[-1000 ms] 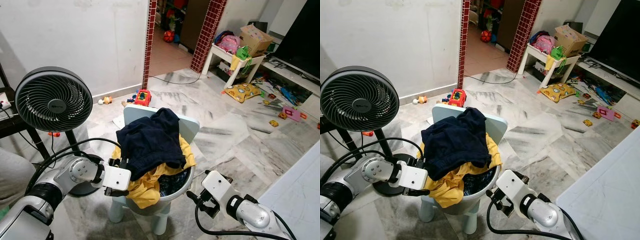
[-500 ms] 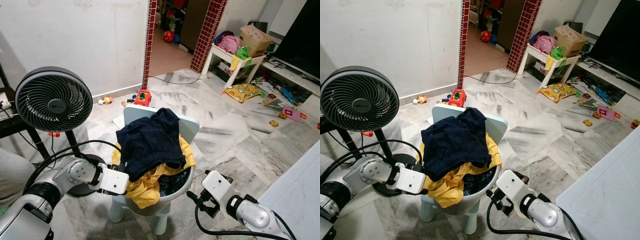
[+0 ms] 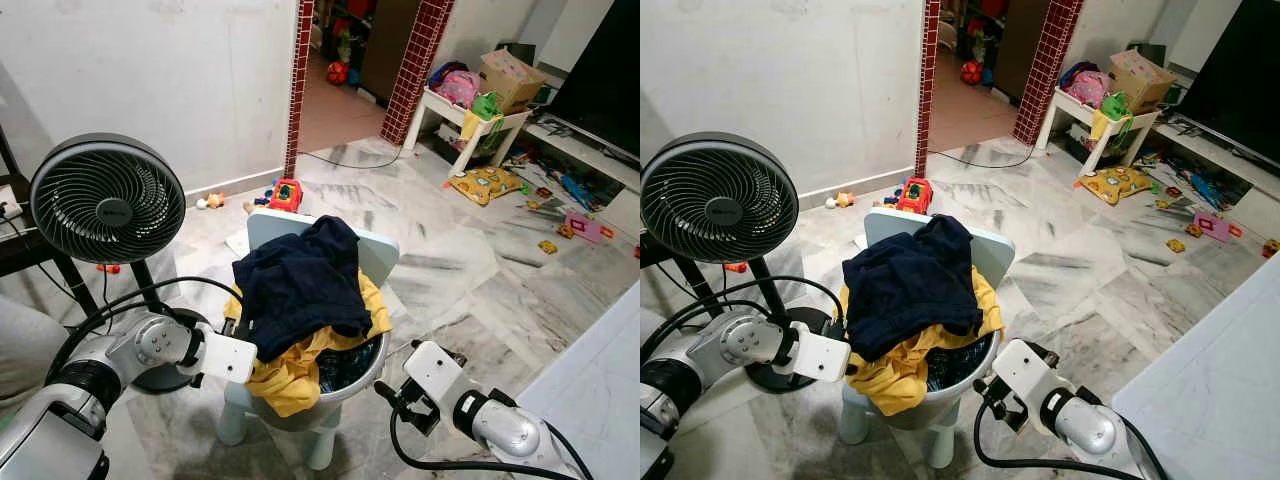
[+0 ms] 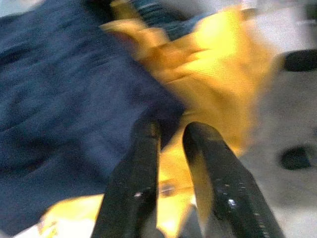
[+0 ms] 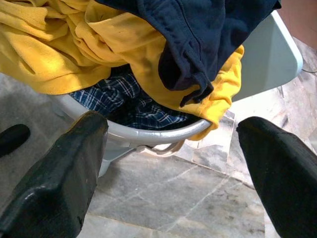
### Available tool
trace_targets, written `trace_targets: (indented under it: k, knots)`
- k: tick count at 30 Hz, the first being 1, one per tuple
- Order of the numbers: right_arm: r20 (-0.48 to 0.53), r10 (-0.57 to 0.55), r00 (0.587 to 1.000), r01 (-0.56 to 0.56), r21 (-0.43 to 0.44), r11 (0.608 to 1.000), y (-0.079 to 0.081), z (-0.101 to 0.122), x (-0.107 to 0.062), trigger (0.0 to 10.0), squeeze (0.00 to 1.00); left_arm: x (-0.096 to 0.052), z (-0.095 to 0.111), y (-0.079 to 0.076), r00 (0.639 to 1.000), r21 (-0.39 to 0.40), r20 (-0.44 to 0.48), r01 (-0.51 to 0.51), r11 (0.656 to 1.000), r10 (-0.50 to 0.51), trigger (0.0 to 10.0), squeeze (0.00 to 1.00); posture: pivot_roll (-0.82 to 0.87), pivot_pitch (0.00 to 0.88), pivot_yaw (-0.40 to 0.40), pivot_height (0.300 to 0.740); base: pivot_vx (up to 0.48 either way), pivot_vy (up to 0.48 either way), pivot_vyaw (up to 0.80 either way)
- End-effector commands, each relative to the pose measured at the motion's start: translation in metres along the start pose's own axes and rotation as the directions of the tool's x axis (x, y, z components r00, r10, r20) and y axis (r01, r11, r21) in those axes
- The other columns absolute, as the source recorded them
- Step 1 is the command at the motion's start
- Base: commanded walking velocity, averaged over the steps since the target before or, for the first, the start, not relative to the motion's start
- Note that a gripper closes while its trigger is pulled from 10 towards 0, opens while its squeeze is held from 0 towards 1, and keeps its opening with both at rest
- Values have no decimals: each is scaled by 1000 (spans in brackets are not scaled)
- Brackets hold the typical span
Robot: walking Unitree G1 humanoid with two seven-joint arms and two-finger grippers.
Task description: Hang hanger
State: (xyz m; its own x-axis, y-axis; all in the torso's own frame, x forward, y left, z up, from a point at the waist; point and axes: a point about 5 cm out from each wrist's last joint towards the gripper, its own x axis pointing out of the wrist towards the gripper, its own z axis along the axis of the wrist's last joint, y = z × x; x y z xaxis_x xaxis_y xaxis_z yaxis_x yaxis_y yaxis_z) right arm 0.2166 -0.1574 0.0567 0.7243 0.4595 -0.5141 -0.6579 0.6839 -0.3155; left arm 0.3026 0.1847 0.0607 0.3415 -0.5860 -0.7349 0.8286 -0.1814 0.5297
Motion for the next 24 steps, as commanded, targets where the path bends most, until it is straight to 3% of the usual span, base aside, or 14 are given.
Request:
trace_targets:
  k: [1,3,4,5,6,9,10,11,14,20,22,24]
  knots:
    - [-10,-15,1000,15,-10,1000,-6,-1,-1,10000,0,-3,4,20,992,-8,2,-130,992,130,10000,0,103,0,-114,740,0,0,0]
    - [-10,-17,1000,17,-10,1000,-6,-1,-1,10000,0,-3,4,22,986,-30,2,-168,985,168,10000,0,103,0,-114,740,0,0,0]
    - [-10,-20,1000,20,-11,1000,-6,-1,-1,10000,0,-4,6,24,973,-65,19,-230,971,232,8627,0,114,0,-116,740,0,0,0]
    - [-10,-29,1000,28,-16,999,-8,-1,0,10000,0,-4,9,27,930,-186,47,-350,918,364,7412,0,121,0,-120,740,0,0,0]
    - [-12,-37,999,37,-16,999,-9,-1,1,10000,0,-3,12,26,906,-236,65,-394,888,419,10000,0,121,0,-120,740,0,0,0]
    - [-23,-66,998,66,-16,998,-15,-3,2,10000,0,-1,21,22,857,-326,110,-447,833,503,10000,0,136,0,-126,740,0,0,0]
    - [-27,-76,997,75,-17,997,-17,-3,2,10000,0,0,23,21,839,-355,114,-465,811,531,10000,447,139,0,-126,740,0,0,0]
    - [-37,-101,994,100,-18,995,-21,-5,3,10000,0,0,27,19,793,-434,108,-505,746,600,10000,1000,140,0,-125,740,0,0,0]
    - [-52,-139,989,139,-16,990,-26,-7,2,10000,0,1,36,13,743,-542,99,-518,662,662,10000,1000,144,0,-125,740,0,0,0]
    - [-64,-160,985,159,-20,987,-28,-10,3,10000,0,3,50,-2,730,-620,105,-483,618,675,10000,1000,146,0,-126,740,0,0,0]
    - [-69,-184,981,183,-16,983,-31,-11,3,10000,0,0,56,-3,702,-631,117,-494,599,702,10000,1000,145,0,-125,740,0,0,0]
    - [-71,-197,978,197,-13,980,-32,-12,3,10000,0,-3,60,-3,697,-632,112,-500,592,709,10000,1000,145,0,-126,740,0,0,0]
